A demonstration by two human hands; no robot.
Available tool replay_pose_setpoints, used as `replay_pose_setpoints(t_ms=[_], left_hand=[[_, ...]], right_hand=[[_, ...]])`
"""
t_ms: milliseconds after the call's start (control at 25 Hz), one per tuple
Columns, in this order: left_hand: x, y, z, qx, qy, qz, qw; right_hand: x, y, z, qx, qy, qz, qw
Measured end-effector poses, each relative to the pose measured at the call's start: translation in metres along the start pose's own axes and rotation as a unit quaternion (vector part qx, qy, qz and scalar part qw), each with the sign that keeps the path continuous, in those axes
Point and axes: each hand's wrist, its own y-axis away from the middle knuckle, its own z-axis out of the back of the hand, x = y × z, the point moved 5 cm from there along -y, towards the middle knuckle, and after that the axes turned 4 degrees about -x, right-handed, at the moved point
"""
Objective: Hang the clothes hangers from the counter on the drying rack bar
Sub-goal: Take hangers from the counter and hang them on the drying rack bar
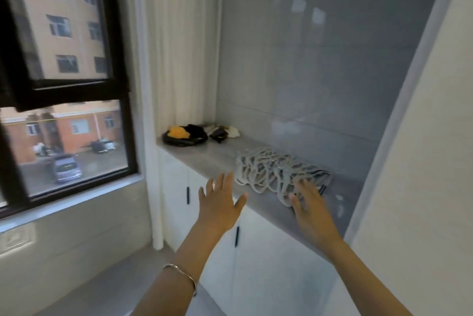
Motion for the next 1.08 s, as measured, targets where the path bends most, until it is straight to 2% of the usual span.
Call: replay_pose_setpoints(t_ms=[160,360,600,840,920,1040,1080], left_hand=[[0.006,-0.095,-0.093,0.083,0.025,-0.037,0.996],[0.008,-0.197,-0.199,0.180,-0.013,-0.080,0.980],[-0.002,-0.254,-0.303,0.285,-0.042,-0.133,0.948],[-0.001,-0.264,-0.341,0.318,-0.065,-0.148,0.934],[-0.002,-0.272,-0.339,0.347,-0.086,-0.166,0.919],[-0.005,-0.276,-0.331,0.369,-0.129,-0.230,0.892],[-0.006,-0.274,-0.328,0.368,-0.134,-0.238,0.889]], right_hand=[[-0.078,-0.055,-0.052,0.000,0.012,-0.093,0.996],[-0.157,-0.103,-0.093,-0.010,0.023,-0.233,0.972],[-0.217,-0.119,-0.140,0.026,0.024,-0.325,0.945],[-0.235,-0.129,-0.168,0.019,0.050,-0.332,0.942],[-0.236,-0.130,-0.165,-0.012,0.039,-0.346,0.937],[-0.236,-0.134,-0.148,-0.103,0.018,-0.343,0.934],[-0.235,-0.136,-0.144,-0.104,0.005,-0.343,0.934]])
